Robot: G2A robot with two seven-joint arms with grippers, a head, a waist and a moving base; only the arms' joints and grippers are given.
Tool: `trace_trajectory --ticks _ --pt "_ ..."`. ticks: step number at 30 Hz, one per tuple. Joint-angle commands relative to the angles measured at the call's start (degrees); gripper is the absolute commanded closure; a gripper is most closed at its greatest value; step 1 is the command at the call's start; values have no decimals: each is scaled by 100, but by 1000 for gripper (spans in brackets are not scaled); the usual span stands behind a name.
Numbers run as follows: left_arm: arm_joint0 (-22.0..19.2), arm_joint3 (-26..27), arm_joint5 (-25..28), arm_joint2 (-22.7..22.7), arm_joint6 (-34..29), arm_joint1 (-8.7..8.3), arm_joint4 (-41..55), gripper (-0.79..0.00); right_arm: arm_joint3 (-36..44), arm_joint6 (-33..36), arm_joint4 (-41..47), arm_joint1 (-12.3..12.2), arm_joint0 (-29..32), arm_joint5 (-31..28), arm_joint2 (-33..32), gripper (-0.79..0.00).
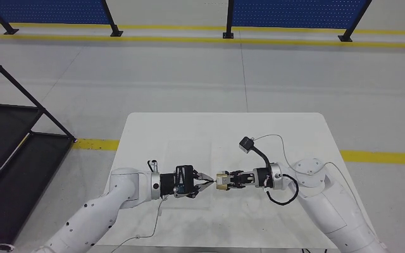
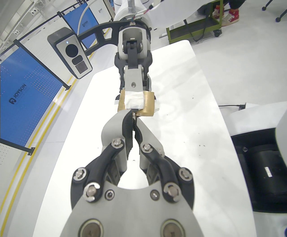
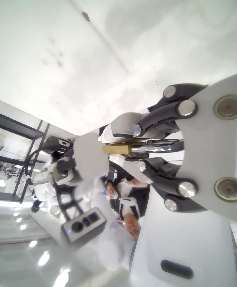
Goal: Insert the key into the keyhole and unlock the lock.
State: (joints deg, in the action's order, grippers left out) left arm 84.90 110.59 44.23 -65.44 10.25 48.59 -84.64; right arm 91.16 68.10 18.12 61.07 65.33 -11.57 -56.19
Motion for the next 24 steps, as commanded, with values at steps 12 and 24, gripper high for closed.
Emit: trace_trajectory --ticks 12,24 --pt "260 28 -152 -263 87 -26 -48 -785 0 0 0 0 0 0 0 0" --pt "1518 -34 -197 -1909 373 -229 478 -785 0 0 0 0 0 0 0 0"
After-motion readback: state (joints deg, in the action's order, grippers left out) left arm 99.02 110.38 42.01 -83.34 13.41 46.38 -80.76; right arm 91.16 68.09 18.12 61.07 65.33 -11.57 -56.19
